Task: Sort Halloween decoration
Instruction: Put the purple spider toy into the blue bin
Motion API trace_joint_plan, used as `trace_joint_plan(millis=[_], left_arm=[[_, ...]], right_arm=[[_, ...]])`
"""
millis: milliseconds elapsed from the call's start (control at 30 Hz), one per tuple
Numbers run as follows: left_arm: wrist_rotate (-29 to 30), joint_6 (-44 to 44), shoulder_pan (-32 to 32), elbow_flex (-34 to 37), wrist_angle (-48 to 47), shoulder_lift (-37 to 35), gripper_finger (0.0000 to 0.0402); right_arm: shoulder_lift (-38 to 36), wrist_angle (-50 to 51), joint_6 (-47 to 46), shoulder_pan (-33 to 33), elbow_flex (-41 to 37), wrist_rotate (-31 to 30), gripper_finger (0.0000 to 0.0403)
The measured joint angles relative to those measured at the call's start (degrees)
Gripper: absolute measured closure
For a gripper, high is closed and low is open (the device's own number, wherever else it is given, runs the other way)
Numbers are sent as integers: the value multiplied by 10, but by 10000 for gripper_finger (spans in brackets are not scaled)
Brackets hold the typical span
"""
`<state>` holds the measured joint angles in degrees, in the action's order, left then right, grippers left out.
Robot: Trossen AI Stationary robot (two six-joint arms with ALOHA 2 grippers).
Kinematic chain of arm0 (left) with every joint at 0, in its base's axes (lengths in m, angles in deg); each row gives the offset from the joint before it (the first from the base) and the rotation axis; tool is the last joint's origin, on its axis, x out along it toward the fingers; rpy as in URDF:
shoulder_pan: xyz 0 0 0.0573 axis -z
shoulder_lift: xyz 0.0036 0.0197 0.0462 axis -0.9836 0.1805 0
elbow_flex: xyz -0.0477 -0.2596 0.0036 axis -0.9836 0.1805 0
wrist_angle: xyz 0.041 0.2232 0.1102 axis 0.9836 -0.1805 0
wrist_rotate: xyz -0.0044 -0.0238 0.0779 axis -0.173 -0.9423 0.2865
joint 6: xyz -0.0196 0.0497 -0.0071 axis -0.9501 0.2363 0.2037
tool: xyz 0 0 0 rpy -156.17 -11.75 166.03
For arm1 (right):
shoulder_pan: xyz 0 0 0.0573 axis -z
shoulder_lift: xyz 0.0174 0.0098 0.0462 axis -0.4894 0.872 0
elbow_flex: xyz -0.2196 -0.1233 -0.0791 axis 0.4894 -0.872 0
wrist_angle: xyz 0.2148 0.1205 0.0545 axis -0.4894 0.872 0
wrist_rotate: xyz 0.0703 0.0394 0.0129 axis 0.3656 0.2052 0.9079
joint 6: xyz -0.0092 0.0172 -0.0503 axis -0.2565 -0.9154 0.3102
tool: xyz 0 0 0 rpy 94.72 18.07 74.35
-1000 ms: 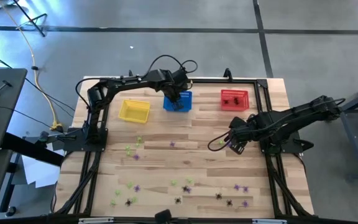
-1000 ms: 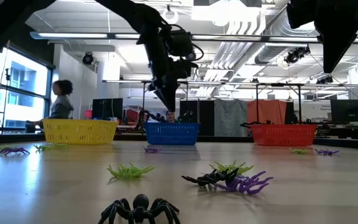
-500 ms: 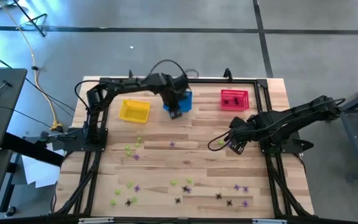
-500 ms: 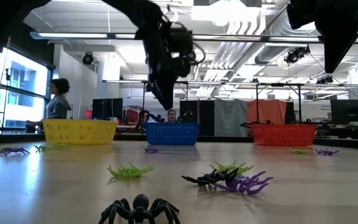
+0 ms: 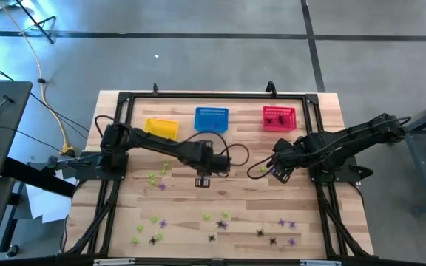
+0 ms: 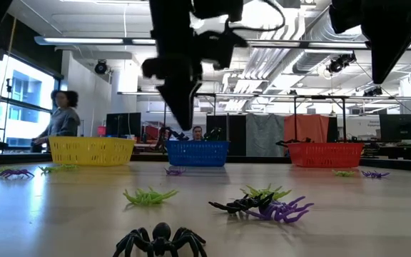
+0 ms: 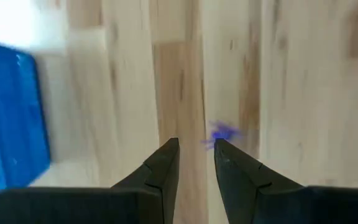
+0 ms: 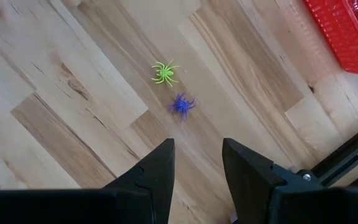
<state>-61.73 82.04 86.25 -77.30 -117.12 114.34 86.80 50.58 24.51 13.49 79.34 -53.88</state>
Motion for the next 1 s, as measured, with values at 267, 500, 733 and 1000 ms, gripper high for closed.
trace_joint_plan(millis=[267,500,733,1000], left_arm=[[-27,-74,-3,85,81,0,314],[-51,-93,-4,118,110,0,314],[-67,-93,-1,119,116,0,314],[-69,-93,-1,119,132,0,314]], right_arm=[[0,-1,0,0,0,-2,273],[0,-1,0,0,0,-17,273],[0,-2,0,0,0,-17,273],[0,-2,0,0,0,-17,273]])
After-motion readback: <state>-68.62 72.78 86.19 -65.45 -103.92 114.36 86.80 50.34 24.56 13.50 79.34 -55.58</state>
